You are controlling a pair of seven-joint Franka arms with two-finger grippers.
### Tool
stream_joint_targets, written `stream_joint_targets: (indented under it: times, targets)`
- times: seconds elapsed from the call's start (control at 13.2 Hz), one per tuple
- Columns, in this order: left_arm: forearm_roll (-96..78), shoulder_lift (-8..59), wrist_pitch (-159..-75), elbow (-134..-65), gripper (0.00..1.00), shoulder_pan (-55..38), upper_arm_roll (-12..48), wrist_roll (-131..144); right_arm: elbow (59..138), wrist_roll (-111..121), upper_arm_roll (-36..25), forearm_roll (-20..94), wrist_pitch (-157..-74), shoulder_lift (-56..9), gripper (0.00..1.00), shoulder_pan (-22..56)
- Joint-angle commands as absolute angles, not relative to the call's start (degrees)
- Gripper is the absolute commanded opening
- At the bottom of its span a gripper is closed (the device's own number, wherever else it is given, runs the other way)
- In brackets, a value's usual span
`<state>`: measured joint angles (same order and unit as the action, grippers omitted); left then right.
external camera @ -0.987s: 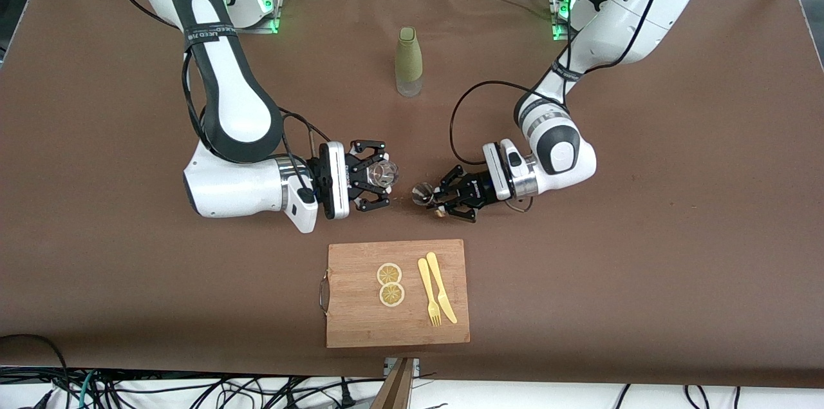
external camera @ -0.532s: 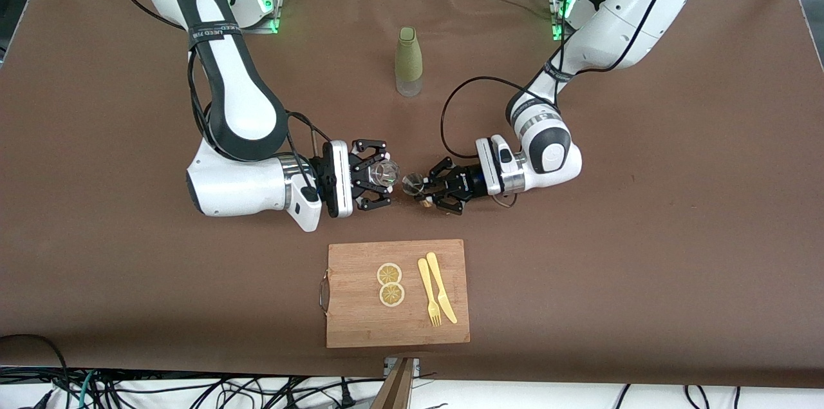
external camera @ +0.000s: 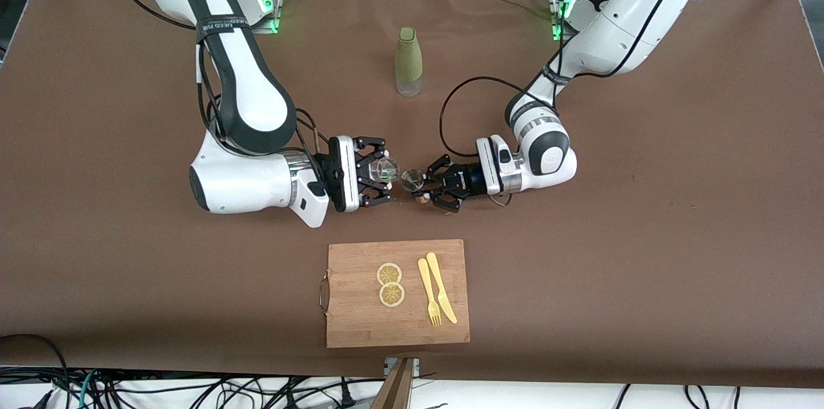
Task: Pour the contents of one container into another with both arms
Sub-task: 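Tilt the beaker with the right gripper, pouring into the held jigger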
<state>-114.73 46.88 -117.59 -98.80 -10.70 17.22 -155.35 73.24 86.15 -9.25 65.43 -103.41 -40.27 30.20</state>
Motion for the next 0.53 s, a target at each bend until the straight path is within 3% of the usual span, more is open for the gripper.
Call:
stream_joint_targets:
  times: [0.0, 0.46]
  targets:
    - [-117.2, 48.2, -116.4, -97.9, 0.00, -9.8, 18.3, -157.9, 73.5, 84.4, -9.2, 63.1, -103.6, -39.0, 0.00, 31.0]
    - [-118.3, 48.5, -115.5, -97.8, 0.00, -9.8, 18.6, -157.1, 73.4, 82.2, -9.3, 57.8, -104.2, -37.9, 0.00, 33.6]
